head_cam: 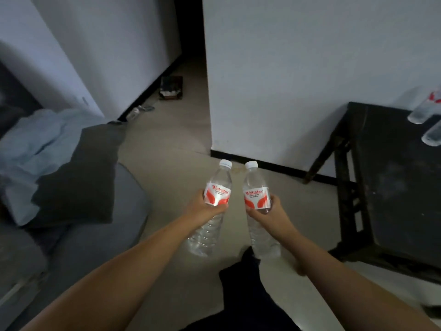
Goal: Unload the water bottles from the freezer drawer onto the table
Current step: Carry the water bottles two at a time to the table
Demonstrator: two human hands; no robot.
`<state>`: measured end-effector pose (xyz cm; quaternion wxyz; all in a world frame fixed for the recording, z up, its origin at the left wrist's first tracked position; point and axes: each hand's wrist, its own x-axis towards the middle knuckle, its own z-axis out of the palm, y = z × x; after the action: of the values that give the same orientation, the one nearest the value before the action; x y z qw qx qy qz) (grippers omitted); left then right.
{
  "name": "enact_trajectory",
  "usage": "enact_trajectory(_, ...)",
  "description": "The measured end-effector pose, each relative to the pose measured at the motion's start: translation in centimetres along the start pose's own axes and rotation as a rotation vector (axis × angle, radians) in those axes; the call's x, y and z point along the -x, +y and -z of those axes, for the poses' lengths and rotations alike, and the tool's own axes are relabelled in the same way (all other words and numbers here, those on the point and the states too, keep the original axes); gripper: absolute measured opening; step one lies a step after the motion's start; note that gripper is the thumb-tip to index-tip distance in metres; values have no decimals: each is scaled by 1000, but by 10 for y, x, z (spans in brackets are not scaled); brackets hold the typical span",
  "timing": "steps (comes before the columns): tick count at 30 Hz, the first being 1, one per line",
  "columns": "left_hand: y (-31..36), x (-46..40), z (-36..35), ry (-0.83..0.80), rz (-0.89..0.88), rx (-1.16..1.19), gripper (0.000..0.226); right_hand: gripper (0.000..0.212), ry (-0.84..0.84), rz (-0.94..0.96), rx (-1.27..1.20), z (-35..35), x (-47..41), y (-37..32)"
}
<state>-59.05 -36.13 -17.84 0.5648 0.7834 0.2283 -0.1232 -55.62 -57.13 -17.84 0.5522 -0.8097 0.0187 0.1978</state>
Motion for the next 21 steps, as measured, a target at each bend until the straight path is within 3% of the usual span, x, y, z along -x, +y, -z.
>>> enact_trajectory(4,48,-82,-25,-55,-35,-18,70,69,56,-2,6,44,-73,-12)
enact_trajectory(11,153,-194,-76,-116,-86,27,23,69,136,10,-28,135,-182,-46)
enact_trajectory(15,198,-241,-107,-179,-59,-45,62,70,216,-10,-59,177,-213,-46)
enact_trajectory(21,252,-307,-177,-363,-95,-159,79,74,413,-158,-163,241,-247,-22)
